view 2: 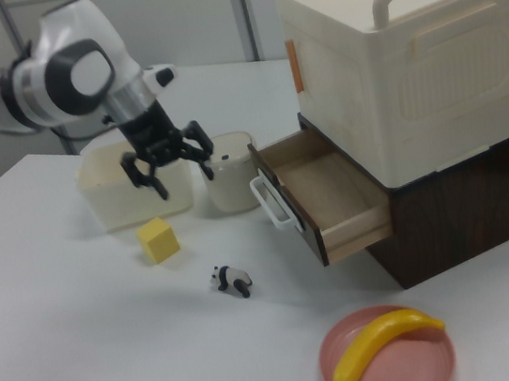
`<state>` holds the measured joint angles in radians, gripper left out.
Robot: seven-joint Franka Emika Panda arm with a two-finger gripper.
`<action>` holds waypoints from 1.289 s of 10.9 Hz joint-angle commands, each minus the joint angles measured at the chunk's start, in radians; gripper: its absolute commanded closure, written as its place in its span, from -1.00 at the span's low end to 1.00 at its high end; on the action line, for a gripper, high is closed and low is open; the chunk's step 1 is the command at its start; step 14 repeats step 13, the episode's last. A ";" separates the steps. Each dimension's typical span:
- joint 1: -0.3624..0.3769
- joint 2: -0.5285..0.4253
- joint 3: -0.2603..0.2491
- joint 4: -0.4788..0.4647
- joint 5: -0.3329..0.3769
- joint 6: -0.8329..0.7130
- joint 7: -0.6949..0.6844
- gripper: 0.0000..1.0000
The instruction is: Slide open the drawer
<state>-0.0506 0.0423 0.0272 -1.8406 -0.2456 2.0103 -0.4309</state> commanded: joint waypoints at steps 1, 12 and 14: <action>0.026 -0.012 -0.009 0.079 0.104 -0.178 0.233 -1.00; 0.026 -0.030 -0.009 0.184 0.235 -0.364 0.389 -1.00; 0.026 -0.030 -0.009 0.184 0.235 -0.364 0.389 -1.00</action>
